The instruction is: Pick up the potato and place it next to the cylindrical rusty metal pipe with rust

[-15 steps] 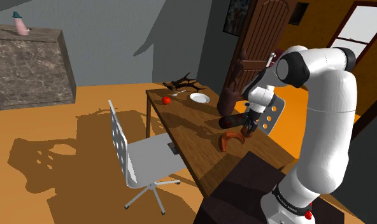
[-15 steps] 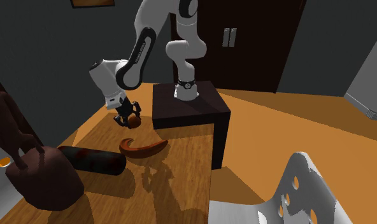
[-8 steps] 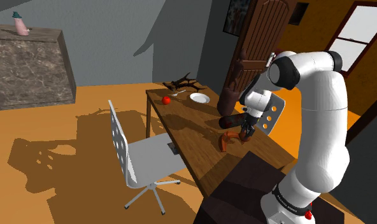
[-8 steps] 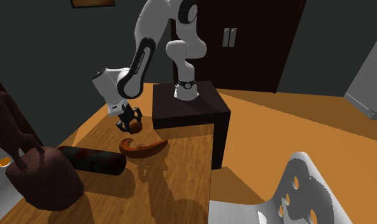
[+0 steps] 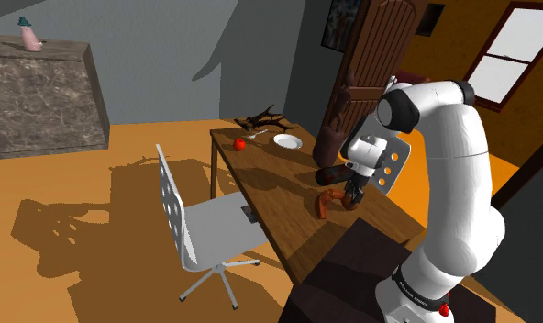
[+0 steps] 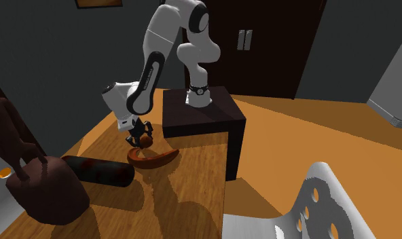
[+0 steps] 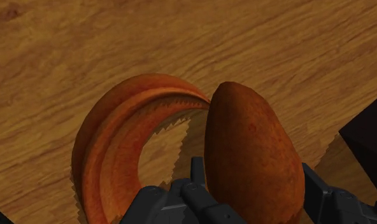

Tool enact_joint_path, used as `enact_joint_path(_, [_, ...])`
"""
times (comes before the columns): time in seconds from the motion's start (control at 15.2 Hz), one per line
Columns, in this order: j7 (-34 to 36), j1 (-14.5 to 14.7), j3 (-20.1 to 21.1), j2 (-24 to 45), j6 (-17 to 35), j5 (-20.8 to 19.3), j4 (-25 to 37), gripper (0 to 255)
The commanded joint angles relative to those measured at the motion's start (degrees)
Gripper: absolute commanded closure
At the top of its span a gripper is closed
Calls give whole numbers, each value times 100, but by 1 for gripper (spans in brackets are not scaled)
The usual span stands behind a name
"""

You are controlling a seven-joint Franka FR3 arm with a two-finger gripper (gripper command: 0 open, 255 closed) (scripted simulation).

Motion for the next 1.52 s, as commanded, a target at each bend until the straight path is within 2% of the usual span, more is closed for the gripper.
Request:
enact_joint_path(0.0, [-70, -72, 98, 147, 65, 111, 64, 255])
enact_joint_path(0.53, [-70, -71, 98, 147, 65, 112, 64, 255])
enact_joint_path(0.59, [-70, -71, 97, 146, 64, 111, 64, 0])
enact_joint_path(0.92, [-70, -71, 98, 147, 65, 112, 64, 0])
enact_joint_path(1.19, [258, 132, -346, -365, -413, -432, 106, 0])
enact_joint_path(1.45, [258, 132, -346, -365, -413, -432, 106, 0])
